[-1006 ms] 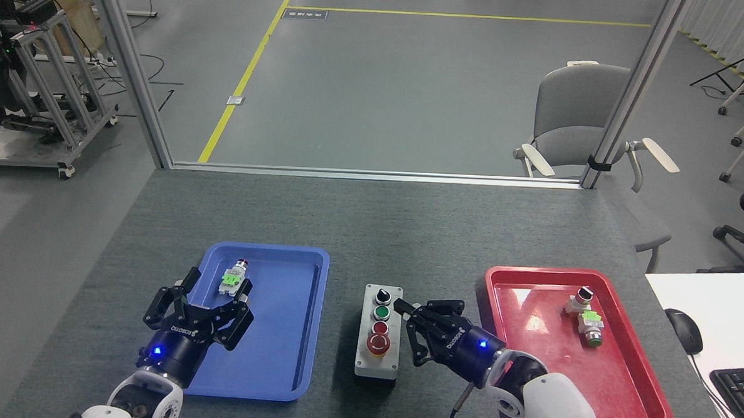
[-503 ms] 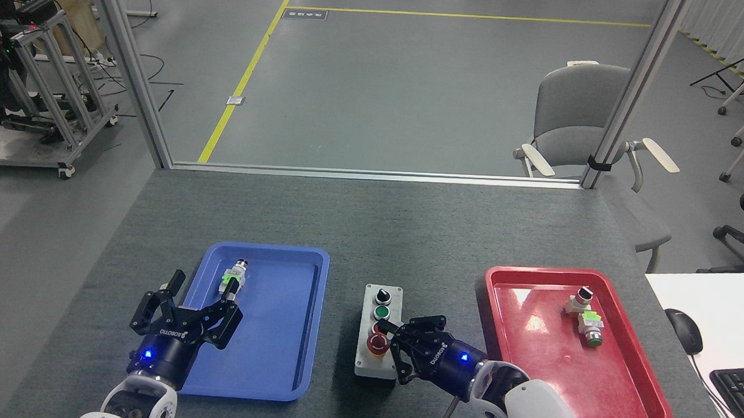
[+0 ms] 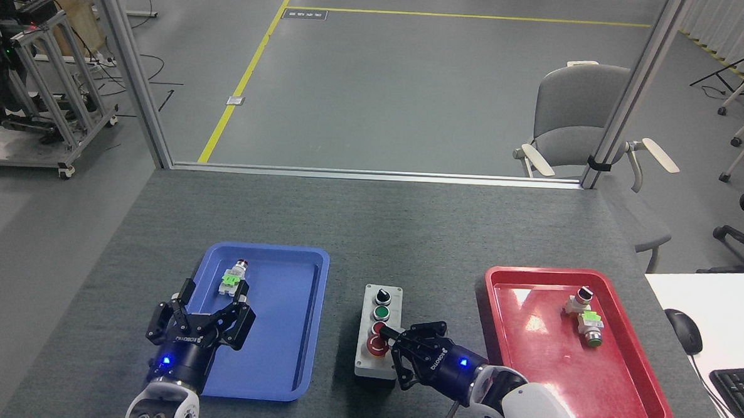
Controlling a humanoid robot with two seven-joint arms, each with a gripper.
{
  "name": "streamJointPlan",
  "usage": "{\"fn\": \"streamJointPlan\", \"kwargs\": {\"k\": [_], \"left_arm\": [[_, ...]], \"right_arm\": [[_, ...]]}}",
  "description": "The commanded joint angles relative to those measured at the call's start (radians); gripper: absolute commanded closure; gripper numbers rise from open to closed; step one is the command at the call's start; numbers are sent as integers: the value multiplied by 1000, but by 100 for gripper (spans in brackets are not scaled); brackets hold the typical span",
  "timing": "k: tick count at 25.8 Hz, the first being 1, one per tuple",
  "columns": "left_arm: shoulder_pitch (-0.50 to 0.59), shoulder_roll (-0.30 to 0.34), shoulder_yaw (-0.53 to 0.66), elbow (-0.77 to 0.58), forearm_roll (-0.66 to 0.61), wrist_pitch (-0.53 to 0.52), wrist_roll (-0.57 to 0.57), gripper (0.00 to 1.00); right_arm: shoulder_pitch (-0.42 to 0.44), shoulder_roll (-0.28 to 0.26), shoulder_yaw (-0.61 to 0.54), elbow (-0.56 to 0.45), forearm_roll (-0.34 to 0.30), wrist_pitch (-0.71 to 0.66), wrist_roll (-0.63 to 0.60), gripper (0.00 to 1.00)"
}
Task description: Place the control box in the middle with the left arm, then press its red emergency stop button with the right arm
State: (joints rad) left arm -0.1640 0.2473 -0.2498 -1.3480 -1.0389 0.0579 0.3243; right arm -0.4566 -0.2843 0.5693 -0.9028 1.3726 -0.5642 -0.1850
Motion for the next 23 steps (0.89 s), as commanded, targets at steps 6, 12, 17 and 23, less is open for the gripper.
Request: {"fn": "streamJointPlan", "kwargs": {"k": [6, 12, 17, 23], "left_arm": [[6, -25, 47, 6, 3, -30, 73, 1], [0, -17, 47, 10, -6, -29, 29, 2], [11, -100, 101, 4, -59, -38, -8, 2], [29, -233, 345, -11, -323, -214, -163, 2]], "right_arm": [[1, 5, 0, 8, 31, -3, 24, 100], [-40, 22, -101, 5, -70, 29, 16, 55], [-53, 20, -281, -27, -282, 84, 10, 1], [-51, -41, -532, -30, -349, 99, 12, 1]]}}
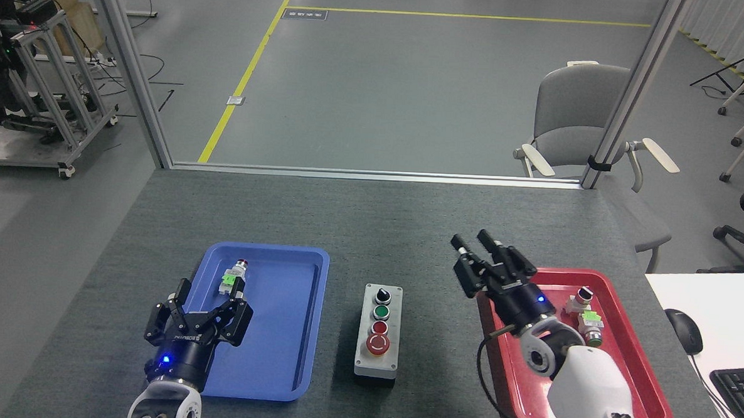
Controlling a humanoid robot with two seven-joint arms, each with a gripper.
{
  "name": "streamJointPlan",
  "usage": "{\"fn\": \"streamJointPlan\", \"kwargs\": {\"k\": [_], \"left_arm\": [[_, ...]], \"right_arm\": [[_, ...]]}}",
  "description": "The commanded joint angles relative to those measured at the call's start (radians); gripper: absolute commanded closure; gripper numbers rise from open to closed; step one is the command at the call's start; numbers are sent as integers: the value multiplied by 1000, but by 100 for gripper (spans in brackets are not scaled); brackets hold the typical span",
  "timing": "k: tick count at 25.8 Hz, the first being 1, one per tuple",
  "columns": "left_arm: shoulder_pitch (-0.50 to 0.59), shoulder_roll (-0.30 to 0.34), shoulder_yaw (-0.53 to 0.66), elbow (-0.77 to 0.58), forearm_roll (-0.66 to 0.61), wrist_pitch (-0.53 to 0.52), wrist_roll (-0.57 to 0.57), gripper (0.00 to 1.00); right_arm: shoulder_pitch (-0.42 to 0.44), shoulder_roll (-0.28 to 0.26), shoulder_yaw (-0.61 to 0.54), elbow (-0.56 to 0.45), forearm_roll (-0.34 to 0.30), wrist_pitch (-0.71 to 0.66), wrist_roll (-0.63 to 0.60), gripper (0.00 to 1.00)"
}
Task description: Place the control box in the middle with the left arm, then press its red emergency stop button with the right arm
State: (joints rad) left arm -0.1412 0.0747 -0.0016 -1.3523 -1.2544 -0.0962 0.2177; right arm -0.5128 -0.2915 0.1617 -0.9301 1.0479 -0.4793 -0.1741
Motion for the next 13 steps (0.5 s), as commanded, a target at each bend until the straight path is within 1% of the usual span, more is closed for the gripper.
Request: {"fn": "streamJointPlan", "kwargs": {"k": [1, 5, 6, 9, 10, 13], "left_arm": [[6, -64, 98, -4, -106, -59, -57, 2], [8, -47, 98, -1, -82, -68, -47, 2], [8, -50, 98, 1, -71, -66, -47, 2], [6, -55, 98, 4, -63, -60, -47, 2], [6, -55, 98, 4, -63, -60, -47, 2], [6, -55, 98, 4, -63, -59, -49, 2]], "right_arm": [[13, -47, -152, -3, -23, 34, 1, 1], [40, -66, -160, -4, -5, 153, -1, 2], [48, -66, -160, -6, 12, 160, -1, 2], [74, -61, -160, -6, 103, 160, 1, 2], [92, -57, -160, -7, 123, 154, 1, 2], [146, -55, -160, -35, 132, 156, 1, 2]]}}
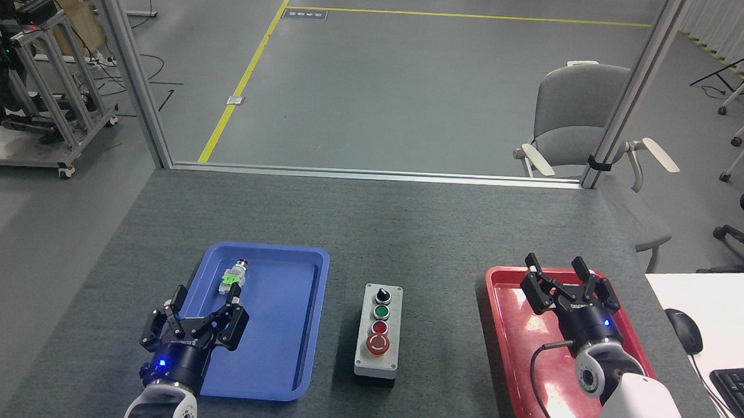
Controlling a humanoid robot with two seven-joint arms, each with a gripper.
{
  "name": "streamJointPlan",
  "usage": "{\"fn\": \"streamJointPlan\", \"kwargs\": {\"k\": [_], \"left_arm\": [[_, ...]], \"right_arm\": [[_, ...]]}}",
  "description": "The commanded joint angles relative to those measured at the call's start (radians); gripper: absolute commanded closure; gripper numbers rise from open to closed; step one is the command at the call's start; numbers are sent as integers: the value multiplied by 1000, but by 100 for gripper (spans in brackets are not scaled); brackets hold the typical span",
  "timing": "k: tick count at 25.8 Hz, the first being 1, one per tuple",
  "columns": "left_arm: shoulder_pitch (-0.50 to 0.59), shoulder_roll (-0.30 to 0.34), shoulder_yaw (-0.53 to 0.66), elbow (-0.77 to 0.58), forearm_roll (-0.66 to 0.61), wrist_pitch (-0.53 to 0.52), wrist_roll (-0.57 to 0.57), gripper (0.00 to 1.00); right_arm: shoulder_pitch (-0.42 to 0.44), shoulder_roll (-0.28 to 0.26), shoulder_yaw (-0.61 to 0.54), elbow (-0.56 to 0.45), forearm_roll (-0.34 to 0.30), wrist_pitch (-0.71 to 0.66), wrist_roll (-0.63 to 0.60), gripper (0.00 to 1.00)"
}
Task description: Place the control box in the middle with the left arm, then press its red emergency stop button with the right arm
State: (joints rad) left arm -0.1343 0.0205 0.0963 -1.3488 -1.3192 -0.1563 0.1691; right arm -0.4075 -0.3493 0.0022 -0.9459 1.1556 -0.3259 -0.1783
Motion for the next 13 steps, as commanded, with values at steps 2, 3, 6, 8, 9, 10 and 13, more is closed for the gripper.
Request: {"fn": "streamJointPlan", "kwargs": {"k": [2, 3, 6, 8, 9, 10, 13], "left_arm": [[-1, 3, 0, 0, 2, 1, 1, 2], [-1, 4, 0, 0, 2, 0, 1, 2], [-1, 4, 0, 0, 2, 0, 1, 2], [-1, 3, 0, 0, 2, 0, 1, 2], [-1, 3, 0, 2, 2, 0, 1, 2], [-1, 3, 0, 2, 2, 0, 1, 2], [-1, 3, 0, 2, 2, 0, 1, 2]], "right_arm": [[58, 1, -7, -44, 23, 8, 5, 1], [59, 0, -8, -45, 23, 8, 5, 1], [59, 0, -10, -50, 21, 7, 6, 1], [59, 0, -10, -50, 21, 8, 6, 1], [59, 0, -10, -50, 21, 8, 6, 1], [59, 0, -11, -51, 21, 10, 6, 1], [59, -2, -13, -51, 18, 11, 3, 1]]}}
